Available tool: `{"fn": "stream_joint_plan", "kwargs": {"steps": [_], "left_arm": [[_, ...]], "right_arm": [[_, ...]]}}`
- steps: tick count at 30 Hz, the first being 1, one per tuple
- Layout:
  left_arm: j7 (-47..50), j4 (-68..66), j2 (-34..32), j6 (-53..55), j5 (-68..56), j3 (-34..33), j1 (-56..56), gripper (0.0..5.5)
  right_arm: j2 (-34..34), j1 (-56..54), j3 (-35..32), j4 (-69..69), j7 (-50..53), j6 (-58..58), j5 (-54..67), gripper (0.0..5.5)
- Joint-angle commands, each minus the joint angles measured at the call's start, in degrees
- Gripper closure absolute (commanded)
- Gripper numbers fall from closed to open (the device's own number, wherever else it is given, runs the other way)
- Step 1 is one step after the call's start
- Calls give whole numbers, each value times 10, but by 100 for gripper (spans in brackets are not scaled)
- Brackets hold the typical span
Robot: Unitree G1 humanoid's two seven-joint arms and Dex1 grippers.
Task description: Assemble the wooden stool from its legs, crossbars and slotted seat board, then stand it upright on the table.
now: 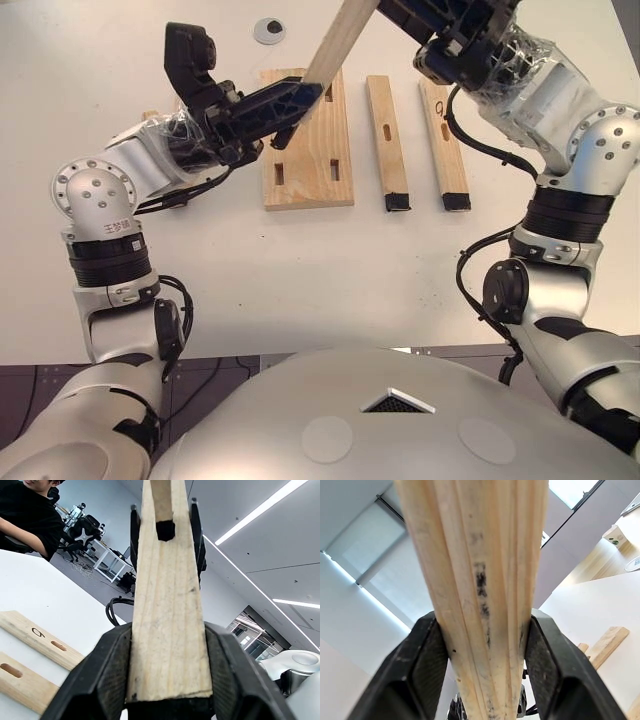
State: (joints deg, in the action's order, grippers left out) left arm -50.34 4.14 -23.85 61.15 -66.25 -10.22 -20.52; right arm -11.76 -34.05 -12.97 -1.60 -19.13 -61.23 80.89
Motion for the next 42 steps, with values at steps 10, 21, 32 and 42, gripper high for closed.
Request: {"fn": "stream_joint_plan", "kwargs": {"steps": [10,21,32,42], "left_arm": [[-29,-178,-37,-104,140,-14,14,120],[-23,-177,-15,-121,164,-21,28,97],[-13,-226,-9,-148,188,-48,16,97],[-6,-246,2,-178,203,-61,31,97]], "right_arm": [[-52,47,77,-53,-217,202,-286,345],[-44,94,132,-124,-315,321,-439,345],[-156,105,249,-205,-459,460,-601,345],[-212,-33,324,-372,-612,525,-670,345]]}}
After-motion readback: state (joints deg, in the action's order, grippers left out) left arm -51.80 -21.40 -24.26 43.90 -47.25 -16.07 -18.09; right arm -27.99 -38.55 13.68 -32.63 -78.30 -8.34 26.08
